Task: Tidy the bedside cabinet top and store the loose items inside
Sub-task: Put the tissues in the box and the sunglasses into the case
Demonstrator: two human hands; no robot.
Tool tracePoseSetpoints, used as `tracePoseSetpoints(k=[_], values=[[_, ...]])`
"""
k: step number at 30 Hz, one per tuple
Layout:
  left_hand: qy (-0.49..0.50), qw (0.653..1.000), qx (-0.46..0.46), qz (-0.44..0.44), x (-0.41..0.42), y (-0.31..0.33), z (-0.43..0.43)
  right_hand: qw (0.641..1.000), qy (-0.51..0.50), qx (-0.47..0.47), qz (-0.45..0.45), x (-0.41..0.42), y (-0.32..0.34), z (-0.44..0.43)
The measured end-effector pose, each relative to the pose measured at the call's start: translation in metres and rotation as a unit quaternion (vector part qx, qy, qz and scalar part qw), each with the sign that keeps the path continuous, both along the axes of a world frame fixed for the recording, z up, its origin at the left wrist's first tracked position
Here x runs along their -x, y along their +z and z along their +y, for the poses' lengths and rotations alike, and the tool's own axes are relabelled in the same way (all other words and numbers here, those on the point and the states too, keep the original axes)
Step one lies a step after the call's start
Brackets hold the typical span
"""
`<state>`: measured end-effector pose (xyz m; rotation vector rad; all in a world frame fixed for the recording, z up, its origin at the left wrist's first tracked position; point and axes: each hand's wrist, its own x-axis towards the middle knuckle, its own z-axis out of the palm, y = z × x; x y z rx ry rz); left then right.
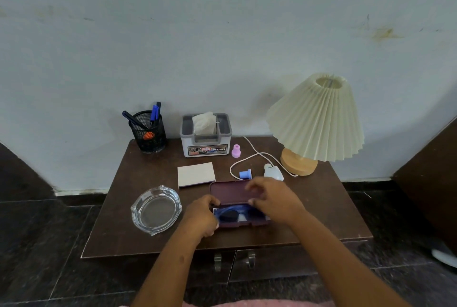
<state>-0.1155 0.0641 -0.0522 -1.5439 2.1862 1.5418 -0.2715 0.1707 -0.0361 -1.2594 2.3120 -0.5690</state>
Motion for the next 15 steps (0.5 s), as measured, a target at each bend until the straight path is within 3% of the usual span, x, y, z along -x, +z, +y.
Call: tracePoseSetpoints(k=[5, 15], values=[[0.045, 0.997, -0.061, 0.033, 0.000, 0.004, 0.002, 0.966, -0.200, 0.077, -0.144, 0.022, -0.013, 0.011], [0.108, 0.977, -0.156, 0.101, 0.001, 0.011, 0.003, 0.934, -0.223, 0.078, -0.268, 0.019, -0.018, 0.006]])
